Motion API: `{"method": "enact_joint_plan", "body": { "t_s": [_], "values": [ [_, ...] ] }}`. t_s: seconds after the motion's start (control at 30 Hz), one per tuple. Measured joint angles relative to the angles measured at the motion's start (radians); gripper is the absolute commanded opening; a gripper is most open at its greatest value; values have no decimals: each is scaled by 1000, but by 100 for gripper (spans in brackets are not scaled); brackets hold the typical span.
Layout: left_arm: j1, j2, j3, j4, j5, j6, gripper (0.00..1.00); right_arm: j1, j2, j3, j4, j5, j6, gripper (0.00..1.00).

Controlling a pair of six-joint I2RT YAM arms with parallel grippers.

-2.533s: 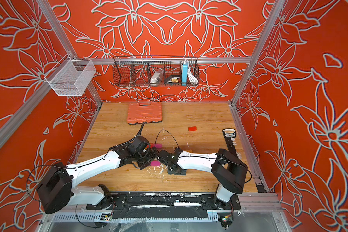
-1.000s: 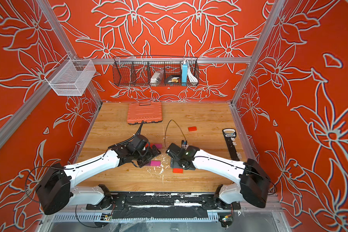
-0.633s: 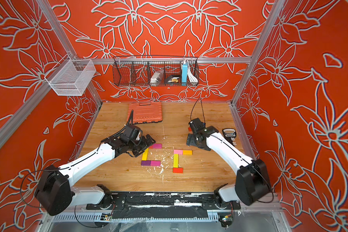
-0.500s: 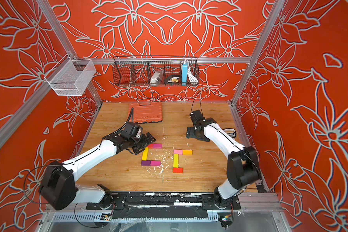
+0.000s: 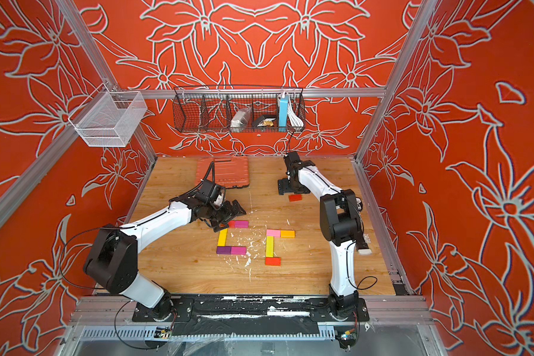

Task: Assemble the letter c with building blocks
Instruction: Pick up the building block from the center of the board.

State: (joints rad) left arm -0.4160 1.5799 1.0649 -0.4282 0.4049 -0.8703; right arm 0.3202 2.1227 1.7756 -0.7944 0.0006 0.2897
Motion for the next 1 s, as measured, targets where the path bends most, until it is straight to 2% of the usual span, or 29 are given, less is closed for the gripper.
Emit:
{"method": "enact_joint_plan", "body": {
  "t_s": [0.47, 0.87, 1.0],
  "values": [
    [5, 38, 1, 12, 29, -4, 99, -41, 99, 26, -21, -2, -52, 91],
    [5, 75, 1, 37, 46, -18, 99, -41, 128, 26, -18, -21, -55, 81],
    [5, 80, 1, 46, 50, -22, 98, -41, 129, 26, -18, -21, -56, 73]
  ]
}}
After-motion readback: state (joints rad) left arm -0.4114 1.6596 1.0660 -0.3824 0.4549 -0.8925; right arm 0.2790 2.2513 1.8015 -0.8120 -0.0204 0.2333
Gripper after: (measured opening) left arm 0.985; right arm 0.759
